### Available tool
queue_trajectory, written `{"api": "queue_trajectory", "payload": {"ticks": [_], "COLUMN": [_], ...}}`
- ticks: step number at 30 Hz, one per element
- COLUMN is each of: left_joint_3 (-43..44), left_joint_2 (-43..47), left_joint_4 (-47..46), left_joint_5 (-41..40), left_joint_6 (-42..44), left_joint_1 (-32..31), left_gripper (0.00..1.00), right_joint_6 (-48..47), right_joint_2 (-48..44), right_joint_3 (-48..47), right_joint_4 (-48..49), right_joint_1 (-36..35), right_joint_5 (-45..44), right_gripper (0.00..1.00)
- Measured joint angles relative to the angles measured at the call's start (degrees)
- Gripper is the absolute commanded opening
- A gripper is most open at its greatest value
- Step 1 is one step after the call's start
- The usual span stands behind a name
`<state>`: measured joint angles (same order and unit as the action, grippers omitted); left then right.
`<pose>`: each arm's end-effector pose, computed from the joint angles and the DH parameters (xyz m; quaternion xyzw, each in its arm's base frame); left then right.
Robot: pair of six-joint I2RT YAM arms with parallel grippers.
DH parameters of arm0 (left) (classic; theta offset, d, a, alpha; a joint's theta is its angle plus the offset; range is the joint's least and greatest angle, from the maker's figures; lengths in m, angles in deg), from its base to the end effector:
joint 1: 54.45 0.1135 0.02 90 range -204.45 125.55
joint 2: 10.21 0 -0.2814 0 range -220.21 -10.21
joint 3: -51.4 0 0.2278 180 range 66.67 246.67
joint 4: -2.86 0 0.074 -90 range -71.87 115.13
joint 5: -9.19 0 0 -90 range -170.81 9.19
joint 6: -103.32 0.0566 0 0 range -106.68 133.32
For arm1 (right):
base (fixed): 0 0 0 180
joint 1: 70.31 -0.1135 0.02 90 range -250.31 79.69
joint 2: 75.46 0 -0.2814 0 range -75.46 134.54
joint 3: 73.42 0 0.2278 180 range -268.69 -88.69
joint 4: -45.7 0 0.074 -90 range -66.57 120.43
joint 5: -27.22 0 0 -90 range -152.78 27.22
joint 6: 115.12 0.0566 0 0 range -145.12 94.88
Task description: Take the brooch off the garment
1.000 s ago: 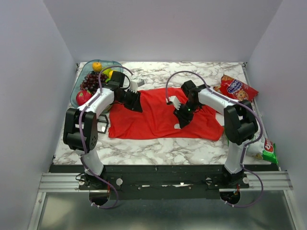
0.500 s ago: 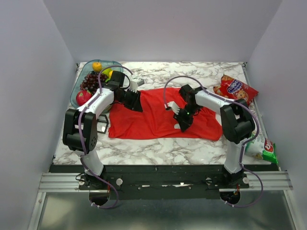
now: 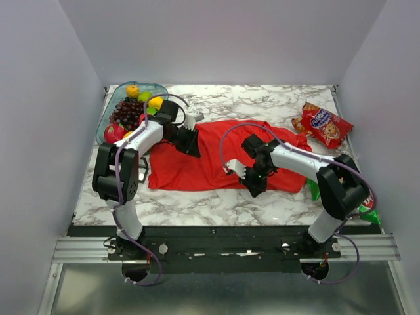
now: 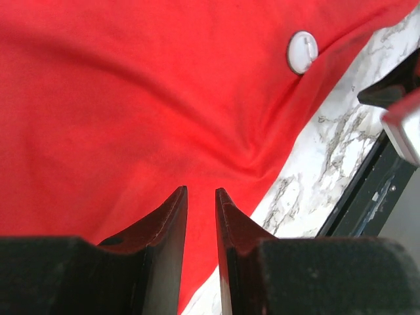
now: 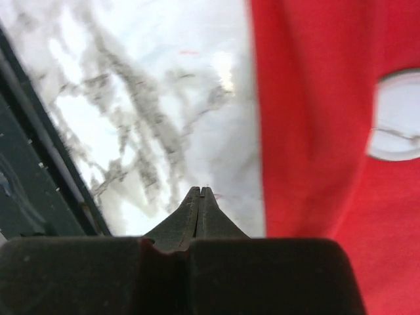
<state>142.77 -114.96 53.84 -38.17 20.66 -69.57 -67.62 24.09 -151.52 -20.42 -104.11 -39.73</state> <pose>0.3407 -0.1318 0.2287 0.2560 0.8752 -0.3677 0.1822 0.2237 0.1764 0.1817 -0.6085 0.7678 0.1976 0.0359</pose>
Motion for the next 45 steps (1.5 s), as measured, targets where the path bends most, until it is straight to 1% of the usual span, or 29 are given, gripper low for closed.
{"api": "queue_trajectory", "payload": {"ticks": [2,3,5,6,9,14,22,27,30,35,38,43,44,45], "left_joint_3": [0.0,0.0,0.0,0.0,0.0,0.1,0.3,0.3,0.3,0.3,0.3,0.3,0.3,0.3], "left_joint_2": [-0.4,-0.8,-1.6,-2.1,-3.3,-4.0,-4.0,-4.0,-4.0,-4.0,-4.0,-4.0,-4.0,-4.0], "left_joint_4": [-0.1,-0.1,-0.1,-0.1,0.0,0.2,0.5,0.6,0.7,0.7,0.7,0.7,0.7,0.6], "left_joint_5": [0.3,0.5,0.9,1.0,1.1,1.1,1.1,1.1,1.0,1.0,1.0,1.0,1.0,1.0], "left_joint_6": [0.1,0.1,0.1,0.2,0.1,-0.1,-1.2,-1.4,-1.4,-1.4,-1.4,-1.6,-1.6,-1.7], "left_joint_1": [-1.1,-1.8,-2.7,-3.1,-3.1,-2.0,-0.4,-0.2,-0.2,-0.2,-0.2,-0.2,-0.2,-0.2], "left_gripper": [0.32,0.32,0.33,0.33,0.33,0.33,0.32,0.33,0.33,0.33,0.33,0.33,0.33,0.33], "right_joint_6": [-0.1,0.0,0.8,1.3,2.1,1.9,-0.7,-2.7,-3.7,-4.6,-4.9,-4.9,-4.7,-4.5], "right_joint_2": [-3.1,-4.1,-5.6,-6.1,-6.6,-5.2,2.9,6.1,6.1,6.1,6.6,7.9,7.9,7.9], "right_joint_3": [1.8,2.3,2.7,2.8,2.7,0.6,-7.8,-10.0,-10.0,-10.0,-10.0,-9.9,-9.8,-9.6], "right_joint_4": [0.1,0.4,1.4,2.2,5.3,9.6,12.7,11.3,9.4,6.1,4.6,3.9,3.8,3.9], "right_joint_1": [-1.4,-1.9,-2.0,-2.0,-2.0,-1.6,-0.6,-0.3,-0.2,0.1,0.2,0.4,0.5,0.5], "right_joint_5": [-0.3,-0.4,-1.4,-2.0,-4.3,-7.9,-9.6,-9.5,-8.5,-8.0,-7.9,-8.0,-8.0,-8.0], "right_gripper": [0.1,0.21,0.32,0.4,0.45,0.45,0.45,0.45,0.48,0.48,0.43,0.33,0.3,0.18]}}
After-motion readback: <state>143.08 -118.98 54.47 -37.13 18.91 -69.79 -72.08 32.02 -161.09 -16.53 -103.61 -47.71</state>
